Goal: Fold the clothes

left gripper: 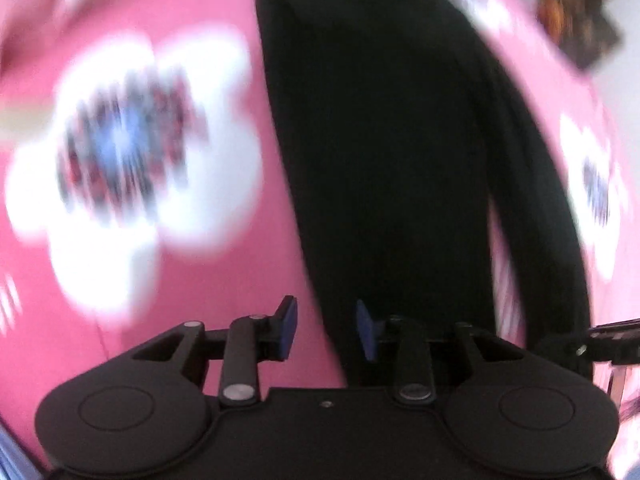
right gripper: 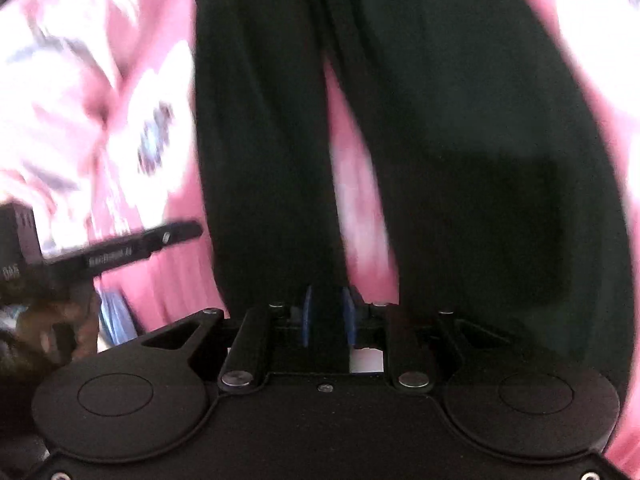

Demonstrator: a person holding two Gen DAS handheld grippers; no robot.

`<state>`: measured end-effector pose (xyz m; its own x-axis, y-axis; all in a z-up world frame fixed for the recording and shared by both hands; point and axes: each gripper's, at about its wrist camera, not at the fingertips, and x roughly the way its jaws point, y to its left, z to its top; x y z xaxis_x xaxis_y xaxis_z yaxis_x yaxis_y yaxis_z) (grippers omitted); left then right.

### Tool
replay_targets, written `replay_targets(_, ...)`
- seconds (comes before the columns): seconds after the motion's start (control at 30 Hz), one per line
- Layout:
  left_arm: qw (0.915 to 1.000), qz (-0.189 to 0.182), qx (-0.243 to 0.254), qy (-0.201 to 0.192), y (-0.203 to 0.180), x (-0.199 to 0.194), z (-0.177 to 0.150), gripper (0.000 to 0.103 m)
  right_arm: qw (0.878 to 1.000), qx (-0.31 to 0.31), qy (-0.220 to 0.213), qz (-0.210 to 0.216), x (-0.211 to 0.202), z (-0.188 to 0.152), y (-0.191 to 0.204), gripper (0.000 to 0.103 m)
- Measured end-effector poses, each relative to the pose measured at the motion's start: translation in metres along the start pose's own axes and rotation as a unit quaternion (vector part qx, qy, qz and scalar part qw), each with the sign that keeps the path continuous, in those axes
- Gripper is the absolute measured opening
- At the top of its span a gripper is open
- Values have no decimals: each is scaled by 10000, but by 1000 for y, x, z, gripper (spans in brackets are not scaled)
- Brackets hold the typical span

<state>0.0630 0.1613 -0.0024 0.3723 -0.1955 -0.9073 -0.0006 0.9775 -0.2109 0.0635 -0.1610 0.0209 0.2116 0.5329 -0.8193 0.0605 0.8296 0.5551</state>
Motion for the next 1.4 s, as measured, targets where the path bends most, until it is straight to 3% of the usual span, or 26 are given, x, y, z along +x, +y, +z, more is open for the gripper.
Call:
replay_targets(0.03,9986,5,-127,-510,2,0,35,33,9997,-38,-240,-20,-4,17,2,23)
replay_targets(0.07,9953,-27,-327,-916,6,5,63,36,9971,-103,-742,-146,-9,50,4,25)
replay_targets(0.13,9865,-111,-790,-1431,17,19,107,39,9885,-162,-1471,-313,-10,104,5,27)
replay_targets(0.23,9673,-308,-1423,-2077,49,49,157,42,9742,-36,-2248,-199,3,182,-3,28)
replay_targets(0.3,9606,-287,-1741,-2147,65,68,173,45,9642,97,-2626,-360,15,218,-12,32)
replay_targets(0.43,9212,-456,-3290,-2027,129,130,178,44,9598,-102,-2761,-505,60,278,-19,37)
replay_targets(0.47,9087,-684,-3471,-2216,140,138,175,43,9605,-499,-2664,-629,76,284,-16,42)
replay_targets(0.5,8928,-984,-3615,-2500,147,143,168,47,9594,-931,-2550,-764,92,289,-13,55)
replay_targets(0.53,8861,-1213,-3630,-2616,149,143,165,51,9562,-1362,-2431,-898,108,295,-11,56)
replay_targets(0.57,8803,-1430,-3625,-2706,150,142,162,55,9607,-1502,-2144,-923,122,296,-12,56)
replay_targets(0.67,8972,-1641,-3136,-2641,138,140,161,55,9675,-326,-2501,182,125,288,-43,64)
replay_targets(0.73,9050,-1516,-2960,-2652,128,139,162,55,9567,691,-2615,1079,123,285,-69,73)
replay_targets(0.77,9025,-1564,-3026,-2635,124,139,162,54,9471,1137,-2595,1508,125,283,-82,71)
replay_targets(0.8,9010,-1586,-3068,-2626,124,138,161,49,9491,1171,-2516,1487,127,284,-84,63)
replay_targets(0.9,9015,-1615,-3110,-2539,120,142,163,32,9702,587,-2203,815,131,285,-63,40)
replay_targets(0.97,9119,-1757,-2878,-2339,105,142,164,28,9747,537,-1983,876,135,281,-53,37)
replay_targets(1.0,9149,-1800,-2804,-2280,100,151,167,19,9767,523,-1902,847,135,278,-48,29)
replay_targets(1.07,9121,-1865,-2869,-2259,99,163,175,6,9792,476,-1874,618,137,278,-40,15)
replay_targets(1.1,9107,-1884,-2903,-2254,101,169,177,5,9797,441,-1893,493,138,277,-37,7)
replay_targets(1.2,9090,-1620,-3033,-2356,107,167,173,4,9768,391,-2104,76,134,273,-33,6)
replay_targets(1.27,9179,-1220,-2860,-2466,111,152,169,4,9718,285,-2332,-203,130,274,-27,6)
replay_targets(1.4,9186,-934,-2901,-2516,124,140,170,4,9627,340,-2637,-507,109,279,-37,6)
